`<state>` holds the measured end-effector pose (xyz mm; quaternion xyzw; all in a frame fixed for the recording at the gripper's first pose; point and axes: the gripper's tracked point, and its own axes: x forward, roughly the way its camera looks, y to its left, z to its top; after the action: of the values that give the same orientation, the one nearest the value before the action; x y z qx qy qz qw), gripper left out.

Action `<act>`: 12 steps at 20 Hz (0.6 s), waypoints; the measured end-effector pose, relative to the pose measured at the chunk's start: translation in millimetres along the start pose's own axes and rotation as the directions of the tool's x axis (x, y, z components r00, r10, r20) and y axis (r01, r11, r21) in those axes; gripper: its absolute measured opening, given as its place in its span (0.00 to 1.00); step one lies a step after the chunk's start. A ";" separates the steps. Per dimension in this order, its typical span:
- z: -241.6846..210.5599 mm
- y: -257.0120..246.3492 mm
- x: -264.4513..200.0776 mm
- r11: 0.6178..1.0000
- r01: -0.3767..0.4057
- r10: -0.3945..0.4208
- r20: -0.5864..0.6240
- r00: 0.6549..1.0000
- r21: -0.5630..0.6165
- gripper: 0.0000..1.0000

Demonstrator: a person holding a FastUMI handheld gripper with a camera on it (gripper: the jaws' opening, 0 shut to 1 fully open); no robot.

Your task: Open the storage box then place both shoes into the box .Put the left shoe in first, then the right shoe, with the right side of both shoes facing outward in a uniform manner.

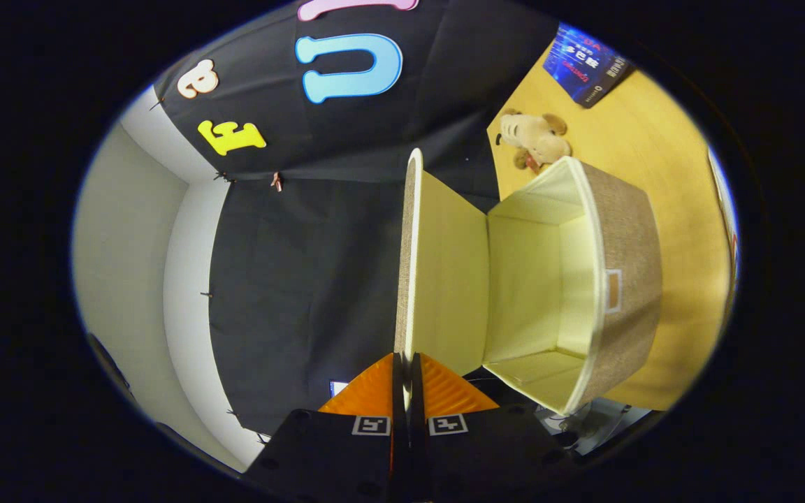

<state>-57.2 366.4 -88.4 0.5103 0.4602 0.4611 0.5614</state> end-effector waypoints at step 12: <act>-41.4 51.3 160.7 0.994 0.014 -0.026 -0.106 0.994 -0.111 0.05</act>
<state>-76.3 534.0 -46.9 0.4485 0.4686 0.5070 0.5677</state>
